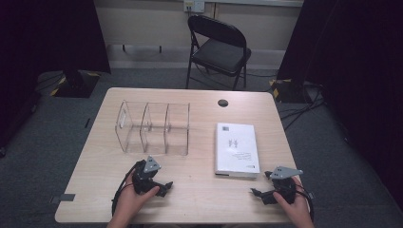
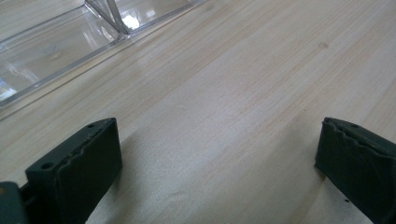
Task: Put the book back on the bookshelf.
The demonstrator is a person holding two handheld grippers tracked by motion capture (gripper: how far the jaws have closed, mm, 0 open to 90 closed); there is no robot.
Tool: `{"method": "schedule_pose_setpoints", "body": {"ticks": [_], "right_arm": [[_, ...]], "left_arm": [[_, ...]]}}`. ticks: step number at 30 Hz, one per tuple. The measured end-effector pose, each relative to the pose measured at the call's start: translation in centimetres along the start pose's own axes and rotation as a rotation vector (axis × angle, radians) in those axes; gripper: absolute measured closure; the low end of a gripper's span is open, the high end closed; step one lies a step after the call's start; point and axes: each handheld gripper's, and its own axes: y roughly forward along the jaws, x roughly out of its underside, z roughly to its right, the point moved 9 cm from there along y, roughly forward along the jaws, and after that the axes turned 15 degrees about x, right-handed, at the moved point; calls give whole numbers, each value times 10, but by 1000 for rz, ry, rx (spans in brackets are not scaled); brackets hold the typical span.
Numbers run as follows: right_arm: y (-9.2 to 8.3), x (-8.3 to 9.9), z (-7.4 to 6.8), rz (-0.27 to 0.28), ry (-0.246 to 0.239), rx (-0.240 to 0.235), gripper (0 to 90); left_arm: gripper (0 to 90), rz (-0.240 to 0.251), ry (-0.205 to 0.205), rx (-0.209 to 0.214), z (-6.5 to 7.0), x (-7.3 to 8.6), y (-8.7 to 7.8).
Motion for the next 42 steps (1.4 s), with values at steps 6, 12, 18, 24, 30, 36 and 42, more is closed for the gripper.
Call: {"method": "schedule_pose_setpoints", "body": {"ticks": [6, 12, 18, 24, 30, 36, 42], "right_arm": [[0, 0, 0, 1, 1, 0, 92], [0, 0, 1, 2, 9, 14, 92], [1, -1, 1, 3, 22, 24, 110], [1, -4, 2, -3, 20, 21, 174], [6, -15, 4, -24, -27, 46, 231], [12, -28, 4, -17, -29, 45, 266], [15, -33, 3, 7, -1, 25, 302]], "left_arm": [[0, 9, -10, -5, 1, -2, 2], [0, 9, -24, -23, 1, -3, 3], [0, 4, -13, -27, 2, -5, 5], [8, -7, -19, -13, 8, -6, 7], [157, -31, 4, 28, 23, -13, 11], [191, -45, 28, 113, 44, -30, 26], [197, -43, 59, 164, 62, -46, 44]]}}
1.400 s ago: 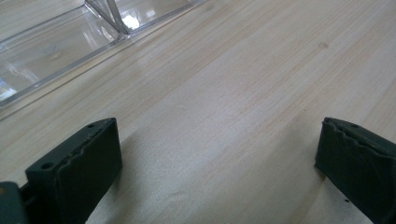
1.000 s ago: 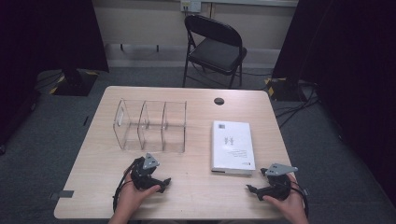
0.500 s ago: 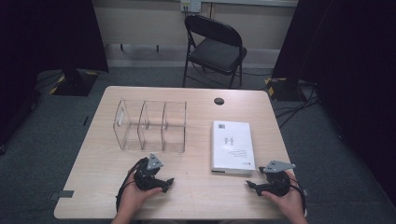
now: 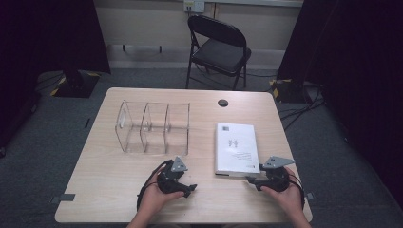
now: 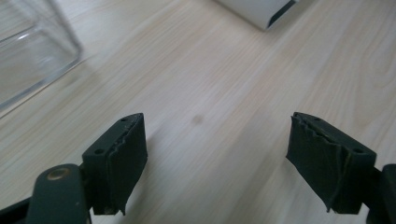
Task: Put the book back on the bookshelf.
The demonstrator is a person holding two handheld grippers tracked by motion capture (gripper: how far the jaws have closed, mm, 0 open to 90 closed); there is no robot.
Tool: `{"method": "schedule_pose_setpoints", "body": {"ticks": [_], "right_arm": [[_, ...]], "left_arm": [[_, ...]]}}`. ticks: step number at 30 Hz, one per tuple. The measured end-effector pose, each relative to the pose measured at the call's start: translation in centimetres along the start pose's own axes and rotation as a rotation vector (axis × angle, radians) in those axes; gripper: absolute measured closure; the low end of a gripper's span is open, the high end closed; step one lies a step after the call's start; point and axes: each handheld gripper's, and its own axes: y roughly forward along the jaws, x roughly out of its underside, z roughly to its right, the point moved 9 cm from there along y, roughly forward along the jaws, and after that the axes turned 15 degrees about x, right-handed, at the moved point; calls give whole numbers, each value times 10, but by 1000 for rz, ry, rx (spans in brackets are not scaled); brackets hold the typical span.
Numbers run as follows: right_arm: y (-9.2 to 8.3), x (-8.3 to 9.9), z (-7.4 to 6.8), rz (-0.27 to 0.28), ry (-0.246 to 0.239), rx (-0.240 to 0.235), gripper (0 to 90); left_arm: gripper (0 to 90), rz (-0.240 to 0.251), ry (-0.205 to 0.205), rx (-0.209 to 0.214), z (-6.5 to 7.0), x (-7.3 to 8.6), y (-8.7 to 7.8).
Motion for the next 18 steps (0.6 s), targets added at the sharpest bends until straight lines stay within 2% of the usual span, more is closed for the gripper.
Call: {"method": "schedule_pose_setpoints", "body": {"ticks": [3, 7, 9, 12, 15, 18], "right_arm": [[2, 0, 0, 3, -1, -1, 325], [3, -1, -1, 10, 4, -9, 337], [5, 0, -2, 6, 19, 4, 351], [6, 2, -2, -7, 11, 9, 375], [7, 3, -1, 1, 9, 8, 376], [8, 3, -1, -3, 19, 4, 383]], "left_arm": [[203, 16, 16, 25, 10, -15, 16], [206, 2, 37, 41, 16, -23, 28], [215, 4, 41, 46, 20, -31, 40], [221, -12, 53, 45, 20, -34, 46], [226, 7, 52, 44, 20, -40, 55], [238, -1, 54, 47, 19, -43, 58]]}}
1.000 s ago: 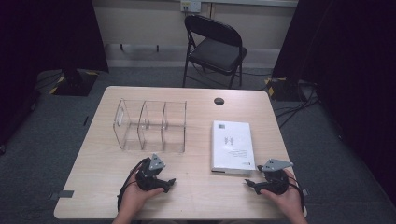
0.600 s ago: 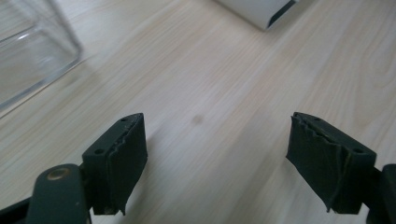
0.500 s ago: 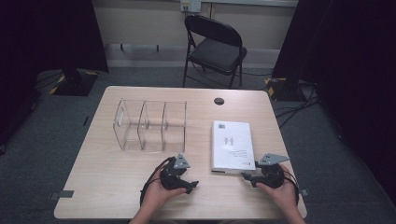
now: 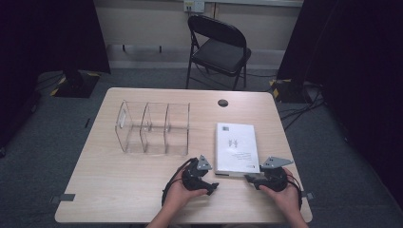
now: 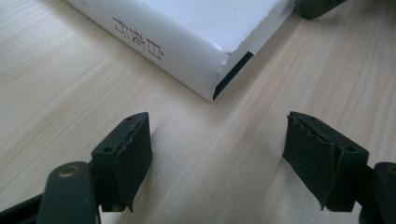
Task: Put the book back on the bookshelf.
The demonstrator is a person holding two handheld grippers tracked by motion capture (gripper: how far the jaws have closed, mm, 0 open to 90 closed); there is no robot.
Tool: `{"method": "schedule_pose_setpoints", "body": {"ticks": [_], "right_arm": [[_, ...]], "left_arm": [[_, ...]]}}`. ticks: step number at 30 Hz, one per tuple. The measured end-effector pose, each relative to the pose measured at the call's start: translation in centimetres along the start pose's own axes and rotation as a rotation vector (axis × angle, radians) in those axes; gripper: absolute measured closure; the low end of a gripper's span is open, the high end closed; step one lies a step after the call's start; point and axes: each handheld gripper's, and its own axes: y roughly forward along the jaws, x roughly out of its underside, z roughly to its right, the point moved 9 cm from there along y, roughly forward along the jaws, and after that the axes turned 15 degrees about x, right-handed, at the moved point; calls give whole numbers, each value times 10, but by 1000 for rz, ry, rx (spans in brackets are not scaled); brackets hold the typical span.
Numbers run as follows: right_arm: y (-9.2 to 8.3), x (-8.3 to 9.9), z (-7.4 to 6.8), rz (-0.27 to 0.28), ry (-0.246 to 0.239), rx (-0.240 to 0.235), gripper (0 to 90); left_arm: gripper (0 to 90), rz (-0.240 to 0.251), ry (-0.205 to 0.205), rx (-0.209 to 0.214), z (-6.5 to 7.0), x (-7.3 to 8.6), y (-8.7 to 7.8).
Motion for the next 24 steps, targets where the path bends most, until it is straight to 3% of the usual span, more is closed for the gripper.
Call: {"method": "schedule_pose_setpoints", "body": {"ticks": [6, 10, 11, 14, 17, 21, 24], "right_arm": [[0, 0, 3, -1, 20, 8, 452], [-1, 0, 1, -1, 12, 5, 473], [-1, -1, -1, -2, 7, 4, 484], [-1, -1, -3, -3, -4, 3, 486], [-1, -1, -3, 0, -4, 7, 488], [-2, -2, -3, 7, -27, 18, 494], [-3, -2, -3, 14, -27, 7, 507]], "left_arm": [[290, 13, -1, -7, -7, -19, 8], [309, 12, 4, 13, -7, -21, 13], [274, 12, 7, 8, -8, -21, 15], [279, 4, 8, -5, -13, -21, 16], [325, 4, 10, -9, -16, -22, 15], [419, -45, 33, -47, -15, -21, 13], [424, -49, 30, -46, -15, -20, 12]]}}
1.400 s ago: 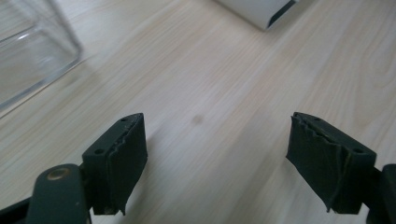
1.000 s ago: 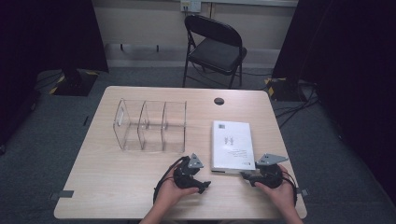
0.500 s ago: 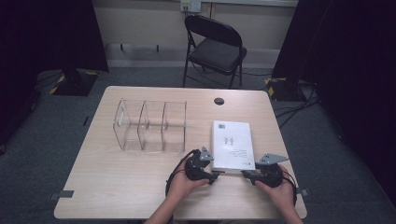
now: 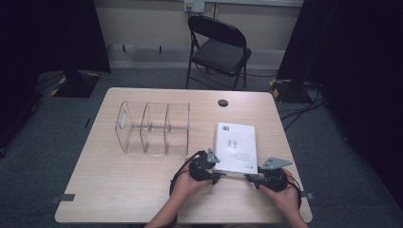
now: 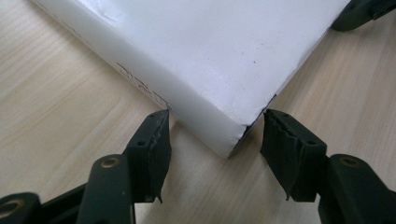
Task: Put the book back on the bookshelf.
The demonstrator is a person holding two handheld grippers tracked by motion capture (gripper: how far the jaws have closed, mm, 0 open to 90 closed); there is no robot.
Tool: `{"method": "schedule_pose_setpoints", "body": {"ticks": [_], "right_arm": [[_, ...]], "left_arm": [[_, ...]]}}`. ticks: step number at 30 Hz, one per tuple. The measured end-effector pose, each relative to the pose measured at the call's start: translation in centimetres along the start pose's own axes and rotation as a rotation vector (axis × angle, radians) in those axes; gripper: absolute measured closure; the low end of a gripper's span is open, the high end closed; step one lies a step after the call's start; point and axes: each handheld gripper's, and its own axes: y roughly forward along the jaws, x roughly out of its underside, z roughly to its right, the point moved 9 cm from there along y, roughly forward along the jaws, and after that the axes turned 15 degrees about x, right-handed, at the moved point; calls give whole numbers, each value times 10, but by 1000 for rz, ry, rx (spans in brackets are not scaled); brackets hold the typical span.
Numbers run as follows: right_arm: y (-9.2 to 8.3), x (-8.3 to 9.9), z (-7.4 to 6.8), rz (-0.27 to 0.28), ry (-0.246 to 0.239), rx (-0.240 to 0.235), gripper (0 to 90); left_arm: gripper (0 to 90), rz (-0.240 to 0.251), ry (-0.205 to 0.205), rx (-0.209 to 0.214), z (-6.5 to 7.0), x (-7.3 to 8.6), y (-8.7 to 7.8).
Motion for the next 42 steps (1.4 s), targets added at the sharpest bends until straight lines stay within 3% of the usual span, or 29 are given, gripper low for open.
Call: {"method": "schedule_pose_setpoints", "body": {"ticks": [6, 15, 19, 21, 24, 26, 28, 30, 31, 33, 37, 42], "right_arm": [[-7, 1, -9, -7, -34, -28, 544], [-14, -6, -8, 39, 2, -42, 574], [-15, -10, -8, 59, 13, -45, 577], [-16, -11, -8, 61, 11, -37, 578], [-16, -12, -9, 68, 22, -45, 580], [-16, -13, -8, 68, 20, -44, 580], [-17, -14, -8, 67, 19, -43, 580], [-17, -15, -8, 71, 27, -47, 581], [-17, -15, -8, 71, 27, -47, 581], [-18, -16, -8, 70, 33, -48, 582], [-19, -18, -8, 77, 32, -44, 586], [-19, -19, -8, 75, 32, -42, 587]], "left_arm": [[438, -30, 23, 17, 4, 6, -6], [430, -52, 38, 28, 6, 8, -8], [213, -32, 21, 16, 6, 5, -4], [187, -55, 35, -11, 7, 2, -4], [166, -41, 4, -24, 5, -2, -4], [169, -19, -51, -27, 1, -6, -7], [166, -15, -33, -33, 0, -8, -9], [167, -25, 14, -18, 3, -12, -10], [166, -25, 14, -18, 3, -12, -10], [167, -28, 85, -24, 8, -18, -8], [156, -22, 130, -21, 12, -27, -6], [131, -25, 136, -41, 9, -34, -1]]}}
